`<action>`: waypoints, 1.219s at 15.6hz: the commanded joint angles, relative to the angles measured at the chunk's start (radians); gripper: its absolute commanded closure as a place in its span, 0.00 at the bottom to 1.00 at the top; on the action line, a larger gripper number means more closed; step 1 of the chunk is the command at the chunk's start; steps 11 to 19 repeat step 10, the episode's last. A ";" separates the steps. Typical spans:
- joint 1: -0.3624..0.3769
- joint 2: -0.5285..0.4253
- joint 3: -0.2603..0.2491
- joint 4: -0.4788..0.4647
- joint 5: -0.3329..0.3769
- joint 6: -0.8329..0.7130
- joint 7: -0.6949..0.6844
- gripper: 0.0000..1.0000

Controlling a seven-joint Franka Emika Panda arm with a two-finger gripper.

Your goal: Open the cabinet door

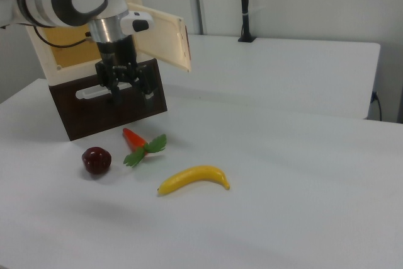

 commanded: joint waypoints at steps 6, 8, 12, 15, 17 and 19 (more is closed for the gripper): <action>0.145 -0.062 -0.074 -0.058 -0.016 -0.006 0.031 0.00; 0.148 -0.060 -0.074 -0.058 -0.016 -0.016 0.033 0.00; 0.146 -0.055 -0.074 -0.056 -0.014 -0.025 0.031 0.00; 0.146 -0.055 -0.074 -0.056 -0.014 -0.025 0.031 0.00; 0.146 -0.055 -0.074 -0.056 -0.014 -0.025 0.031 0.00; 0.146 -0.055 -0.074 -0.056 -0.014 -0.025 0.031 0.00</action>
